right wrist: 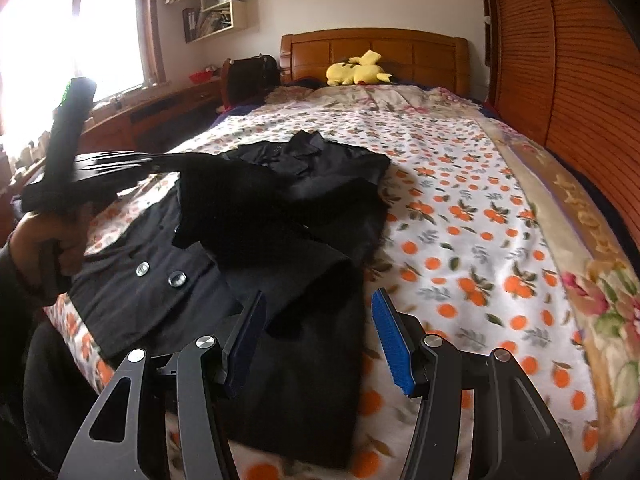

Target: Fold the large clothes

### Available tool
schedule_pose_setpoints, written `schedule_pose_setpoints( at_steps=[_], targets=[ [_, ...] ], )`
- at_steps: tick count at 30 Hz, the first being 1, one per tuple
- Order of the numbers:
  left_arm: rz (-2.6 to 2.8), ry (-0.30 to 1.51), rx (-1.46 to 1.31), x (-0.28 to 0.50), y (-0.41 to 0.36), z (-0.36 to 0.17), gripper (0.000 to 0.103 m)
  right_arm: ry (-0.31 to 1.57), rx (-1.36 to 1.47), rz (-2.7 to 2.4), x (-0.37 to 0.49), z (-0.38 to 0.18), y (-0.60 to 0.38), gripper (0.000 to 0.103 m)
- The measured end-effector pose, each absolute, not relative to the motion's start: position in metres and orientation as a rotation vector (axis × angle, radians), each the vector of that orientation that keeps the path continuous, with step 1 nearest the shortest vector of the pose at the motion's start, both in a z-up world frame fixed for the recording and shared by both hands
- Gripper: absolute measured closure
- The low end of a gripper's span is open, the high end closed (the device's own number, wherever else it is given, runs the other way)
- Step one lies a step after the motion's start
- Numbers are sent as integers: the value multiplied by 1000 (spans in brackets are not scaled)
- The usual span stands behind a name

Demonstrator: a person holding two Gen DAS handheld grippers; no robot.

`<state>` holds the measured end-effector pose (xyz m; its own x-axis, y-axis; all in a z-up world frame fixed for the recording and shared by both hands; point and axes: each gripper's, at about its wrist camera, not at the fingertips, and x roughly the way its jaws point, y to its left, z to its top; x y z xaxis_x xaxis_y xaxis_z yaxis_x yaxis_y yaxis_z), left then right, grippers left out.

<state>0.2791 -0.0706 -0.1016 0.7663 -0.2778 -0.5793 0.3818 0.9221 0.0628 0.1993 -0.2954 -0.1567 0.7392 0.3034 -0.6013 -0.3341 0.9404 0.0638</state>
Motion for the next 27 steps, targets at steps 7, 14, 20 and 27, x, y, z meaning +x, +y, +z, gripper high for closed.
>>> schedule_pose_setpoints(
  at_steps=[7, 14, 20, 27],
  targets=[
    [-294, 589, 167, 268, -10, -102, 102, 661, -53, 355, 212, -157, -255, 50],
    [-252, 585, 108, 258, 36, -107, 103, 638, -99, 345, 220, -163, -231, 50],
    [-199, 559, 49, 233, 69, -106, 103, 645, -60, 350, 224, -186, -237, 50],
    [-97, 594, 28, 222, 103, -120, 103, 637, 40, 357, 231, -206, -246, 50]
  ],
)
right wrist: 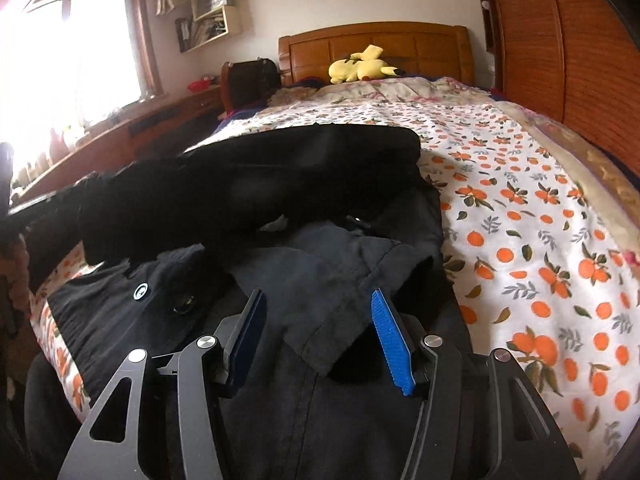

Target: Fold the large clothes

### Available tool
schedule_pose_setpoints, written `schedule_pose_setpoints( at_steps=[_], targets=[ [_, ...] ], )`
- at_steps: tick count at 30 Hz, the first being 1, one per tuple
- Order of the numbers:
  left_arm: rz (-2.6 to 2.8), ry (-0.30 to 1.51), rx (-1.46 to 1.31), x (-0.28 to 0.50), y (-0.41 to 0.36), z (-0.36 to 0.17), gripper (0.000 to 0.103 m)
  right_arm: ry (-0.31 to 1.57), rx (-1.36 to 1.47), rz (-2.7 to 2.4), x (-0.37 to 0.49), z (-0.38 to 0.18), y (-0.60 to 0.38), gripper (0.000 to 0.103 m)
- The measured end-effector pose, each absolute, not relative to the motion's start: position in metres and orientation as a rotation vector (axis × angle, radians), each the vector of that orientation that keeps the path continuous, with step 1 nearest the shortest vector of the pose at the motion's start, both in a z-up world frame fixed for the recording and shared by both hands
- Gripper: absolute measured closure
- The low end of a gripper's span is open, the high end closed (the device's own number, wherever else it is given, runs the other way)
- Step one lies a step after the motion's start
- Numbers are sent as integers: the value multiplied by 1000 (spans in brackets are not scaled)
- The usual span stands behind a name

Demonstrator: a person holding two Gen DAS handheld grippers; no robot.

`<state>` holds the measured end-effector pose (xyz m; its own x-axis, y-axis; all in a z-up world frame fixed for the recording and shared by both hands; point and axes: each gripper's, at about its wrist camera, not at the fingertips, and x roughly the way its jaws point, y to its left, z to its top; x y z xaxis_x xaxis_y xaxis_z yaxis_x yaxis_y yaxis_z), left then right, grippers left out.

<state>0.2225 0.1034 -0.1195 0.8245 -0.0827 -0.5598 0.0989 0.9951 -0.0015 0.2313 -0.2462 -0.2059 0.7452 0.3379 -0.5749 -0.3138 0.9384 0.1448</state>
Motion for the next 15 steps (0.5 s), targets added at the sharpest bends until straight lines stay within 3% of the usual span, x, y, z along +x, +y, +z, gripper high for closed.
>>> schedule_pose_setpoints(
  at_steps=[15],
  targets=[
    [-24, 671, 49, 210, 121, -149, 99, 599, -79, 327, 230, -218, -226, 50]
  ],
)
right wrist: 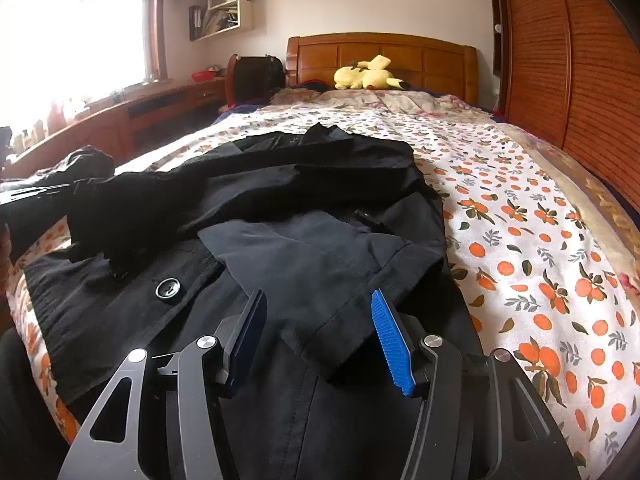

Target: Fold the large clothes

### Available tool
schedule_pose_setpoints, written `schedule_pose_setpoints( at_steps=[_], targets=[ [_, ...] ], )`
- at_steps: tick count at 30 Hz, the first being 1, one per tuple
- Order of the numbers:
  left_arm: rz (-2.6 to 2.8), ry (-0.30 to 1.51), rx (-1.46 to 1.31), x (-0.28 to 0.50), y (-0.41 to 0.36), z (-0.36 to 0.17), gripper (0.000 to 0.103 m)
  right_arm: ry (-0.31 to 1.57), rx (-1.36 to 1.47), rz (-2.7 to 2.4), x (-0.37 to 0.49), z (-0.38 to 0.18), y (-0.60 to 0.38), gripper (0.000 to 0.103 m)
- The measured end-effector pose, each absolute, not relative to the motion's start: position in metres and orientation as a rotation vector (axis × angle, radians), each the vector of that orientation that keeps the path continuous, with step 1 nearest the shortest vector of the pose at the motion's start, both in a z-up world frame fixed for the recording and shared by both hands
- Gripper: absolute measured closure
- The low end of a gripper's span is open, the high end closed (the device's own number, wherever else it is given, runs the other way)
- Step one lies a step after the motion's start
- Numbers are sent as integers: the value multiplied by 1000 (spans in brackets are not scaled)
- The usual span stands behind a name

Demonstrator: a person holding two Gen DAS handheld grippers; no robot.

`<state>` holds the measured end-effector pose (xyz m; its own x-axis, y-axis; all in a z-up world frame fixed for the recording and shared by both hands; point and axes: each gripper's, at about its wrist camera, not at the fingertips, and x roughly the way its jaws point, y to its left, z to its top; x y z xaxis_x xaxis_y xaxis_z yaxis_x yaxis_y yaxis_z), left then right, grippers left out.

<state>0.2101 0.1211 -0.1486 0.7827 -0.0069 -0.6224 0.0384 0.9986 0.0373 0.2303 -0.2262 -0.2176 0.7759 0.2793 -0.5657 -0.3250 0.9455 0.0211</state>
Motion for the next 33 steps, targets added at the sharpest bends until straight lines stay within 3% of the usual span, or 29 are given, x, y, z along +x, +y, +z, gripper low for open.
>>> schedule_pose_setpoints(
  at_steps=[2, 4, 10, 14, 17, 18, 19, 23, 33],
  targets=[
    [-32, 677, 51, 206, 120, -151, 88, 599, -87, 321, 230, -218, -225, 50],
    [-43, 678, 31, 201, 120, -152, 62, 595, -91, 315, 230, -218, -224, 50],
    [-86, 713, 46, 194, 101, -163, 53, 592, -103, 301, 227, -218, -221, 50],
    [-91, 754, 41, 201, 96, -178, 52, 602, -110, 290, 229, -218, -220, 50],
    [-94, 782, 23, 206, 97, -188, 52, 609, -104, 283, 232, -219, -221, 50],
    [-98, 791, 19, 208, 98, -192, 59, 610, -101, 281, 232, -219, -222, 50],
    [-103, 803, 16, 211, 98, -195, 72, 610, -98, 279, 232, -219, -223, 50],
    [-116, 803, 9, 213, 99, -197, 96, 610, -89, 268, 233, -219, -223, 50],
    [-222, 716, 17, 166, 64, -163, 100, 595, -106, 273, 230, -220, -220, 50]
  ],
)
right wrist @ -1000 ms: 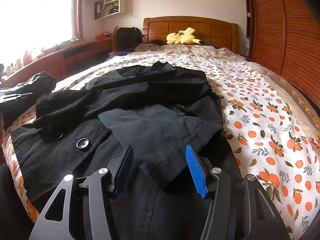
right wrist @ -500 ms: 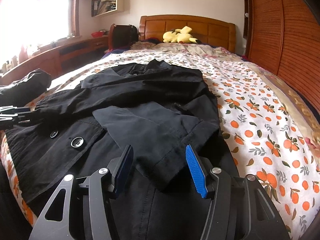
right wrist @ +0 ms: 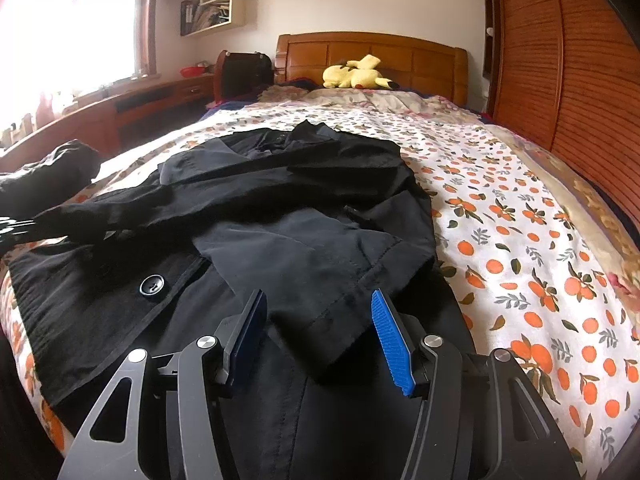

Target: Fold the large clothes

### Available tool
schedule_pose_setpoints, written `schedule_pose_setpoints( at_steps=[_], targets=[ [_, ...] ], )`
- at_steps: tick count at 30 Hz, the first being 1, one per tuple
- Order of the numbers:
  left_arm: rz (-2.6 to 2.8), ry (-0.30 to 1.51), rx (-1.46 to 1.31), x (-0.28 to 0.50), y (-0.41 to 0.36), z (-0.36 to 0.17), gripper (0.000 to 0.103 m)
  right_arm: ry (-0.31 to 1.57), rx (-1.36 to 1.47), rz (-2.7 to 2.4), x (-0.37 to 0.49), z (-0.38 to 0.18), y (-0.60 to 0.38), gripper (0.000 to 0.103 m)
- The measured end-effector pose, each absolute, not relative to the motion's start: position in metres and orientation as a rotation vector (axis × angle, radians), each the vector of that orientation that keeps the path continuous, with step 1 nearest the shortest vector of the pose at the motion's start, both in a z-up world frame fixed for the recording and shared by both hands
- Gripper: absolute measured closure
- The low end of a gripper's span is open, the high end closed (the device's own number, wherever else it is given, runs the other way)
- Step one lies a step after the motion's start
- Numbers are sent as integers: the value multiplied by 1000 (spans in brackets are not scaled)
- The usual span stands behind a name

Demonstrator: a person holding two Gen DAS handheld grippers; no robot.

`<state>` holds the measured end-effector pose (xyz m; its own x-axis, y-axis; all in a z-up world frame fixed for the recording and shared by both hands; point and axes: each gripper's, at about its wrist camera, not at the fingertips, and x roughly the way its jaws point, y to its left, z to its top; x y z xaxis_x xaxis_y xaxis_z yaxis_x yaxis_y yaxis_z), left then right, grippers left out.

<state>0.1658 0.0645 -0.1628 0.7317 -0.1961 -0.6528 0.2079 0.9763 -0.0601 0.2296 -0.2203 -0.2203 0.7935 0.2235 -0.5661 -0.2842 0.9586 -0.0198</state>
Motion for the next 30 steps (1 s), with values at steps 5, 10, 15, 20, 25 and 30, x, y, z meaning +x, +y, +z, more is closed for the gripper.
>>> schedule_pose_setpoints(
  at_steps=[5, 10, 15, 20, 25, 30],
  targets=[
    [-243, 705, 20, 151, 47, -160, 98, 590, -107, 286, 228, -220, -219, 50],
    [-221, 703, 22, 146, 47, -163, 61, 585, -106, 291, 226, -220, -220, 50],
    [-177, 685, -3, 141, 63, -164, 34, 580, -112, 300, 224, -219, -218, 50],
    [-118, 679, -17, 133, 84, -169, 16, 577, -120, 308, 222, -220, -217, 50],
    [-64, 701, -18, 129, 106, -177, 16, 576, -120, 309, 221, -220, -217, 50],
    [-20, 726, -36, 124, 129, -186, 16, 576, -121, 307, 220, -220, -217, 50]
  ],
)
